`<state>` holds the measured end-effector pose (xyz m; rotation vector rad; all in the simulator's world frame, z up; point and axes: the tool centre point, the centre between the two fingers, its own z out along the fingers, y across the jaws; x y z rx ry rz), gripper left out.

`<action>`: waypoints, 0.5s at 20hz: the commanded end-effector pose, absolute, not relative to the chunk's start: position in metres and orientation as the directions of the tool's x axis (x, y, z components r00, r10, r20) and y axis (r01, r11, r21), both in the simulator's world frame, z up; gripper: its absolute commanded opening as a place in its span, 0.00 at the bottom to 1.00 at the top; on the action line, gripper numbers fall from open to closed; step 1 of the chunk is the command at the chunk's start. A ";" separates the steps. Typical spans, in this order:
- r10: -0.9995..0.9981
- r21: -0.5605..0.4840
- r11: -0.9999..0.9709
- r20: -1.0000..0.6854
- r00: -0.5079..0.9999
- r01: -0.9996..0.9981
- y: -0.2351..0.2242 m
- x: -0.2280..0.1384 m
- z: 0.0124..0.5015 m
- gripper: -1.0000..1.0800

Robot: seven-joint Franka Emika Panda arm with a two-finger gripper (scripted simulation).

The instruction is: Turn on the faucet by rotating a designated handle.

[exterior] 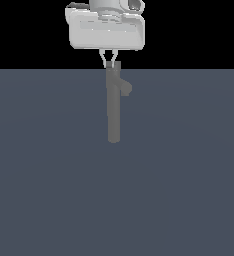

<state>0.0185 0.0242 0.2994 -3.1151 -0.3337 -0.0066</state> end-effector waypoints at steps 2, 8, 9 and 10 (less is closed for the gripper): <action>0.188 -0.003 -0.982 0.006 0.982 0.188 -0.003 0.028 0.300 0.00; 0.167 0.000 -0.986 0.001 0.986 0.167 -0.036 0.040 0.301 0.00; 0.163 0.000 -0.987 0.000 0.987 0.163 -0.042 0.042 0.301 0.00; 0.163 0.000 -0.987 0.000 0.987 0.163 -0.042 0.042 0.301 0.00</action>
